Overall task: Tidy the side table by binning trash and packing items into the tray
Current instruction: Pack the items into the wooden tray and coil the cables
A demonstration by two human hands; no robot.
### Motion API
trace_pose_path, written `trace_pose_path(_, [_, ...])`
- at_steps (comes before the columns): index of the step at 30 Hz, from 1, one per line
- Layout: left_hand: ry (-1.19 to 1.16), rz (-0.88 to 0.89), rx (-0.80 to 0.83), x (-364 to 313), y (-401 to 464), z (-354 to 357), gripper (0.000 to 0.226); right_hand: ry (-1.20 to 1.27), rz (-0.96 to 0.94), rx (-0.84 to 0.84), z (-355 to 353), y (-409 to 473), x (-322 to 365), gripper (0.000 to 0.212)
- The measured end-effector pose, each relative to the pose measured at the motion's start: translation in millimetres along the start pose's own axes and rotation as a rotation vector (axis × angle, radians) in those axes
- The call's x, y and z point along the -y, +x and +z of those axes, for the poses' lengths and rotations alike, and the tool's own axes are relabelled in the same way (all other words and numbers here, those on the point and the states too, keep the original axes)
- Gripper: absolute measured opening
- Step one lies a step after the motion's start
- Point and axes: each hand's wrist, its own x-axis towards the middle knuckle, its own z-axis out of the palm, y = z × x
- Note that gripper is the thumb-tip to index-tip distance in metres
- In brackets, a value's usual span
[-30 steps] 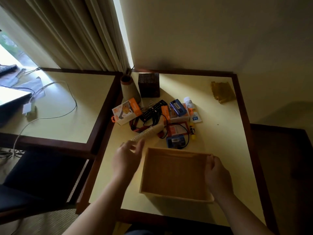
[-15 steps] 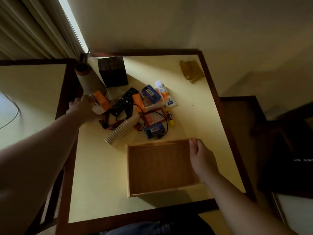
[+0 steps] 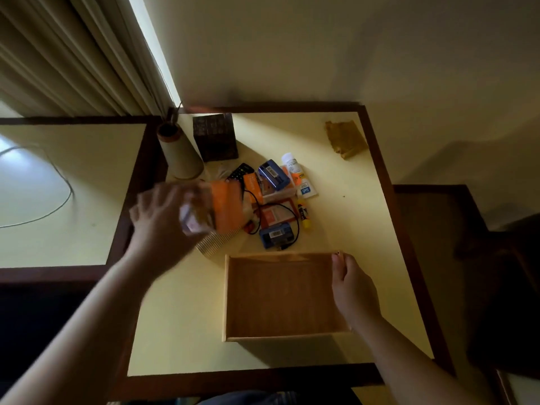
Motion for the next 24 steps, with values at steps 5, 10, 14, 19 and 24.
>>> trace_pose_path(5, [0.111, 0.531, 0.253, -61.3, -63.4, 10.3, 0.092, 0.019, -0.030, -0.003, -0.1, -0.2, -3.8, 0.039])
trace_pose_path(10, [0.307, 0.760, 0.349, -64.6, -72.2, 33.5, 0.091, 0.016, -0.045, -0.004, 1.1, 2.3, -6.9, 0.041])
trace_pose_path(14, [0.379, 0.850, 0.434, -63.3, -71.8, 40.2, 0.085, 0.018, -0.077, -0.019, 0.3, 0.9, -6.9, 0.040])
trace_pose_path(19, [0.586, 0.934, 0.527, -66.0, -70.2, 47.1, 0.094, 0.045, -0.102, -0.024, -1.0, -0.1, -8.1, 0.039])
trace_pose_path(24, [0.744, 0.947, 0.676, -79.7, -71.7, 71.9, 0.078, 0.038, -0.097, -0.020, -0.7, 0.9, -7.2, 0.037])
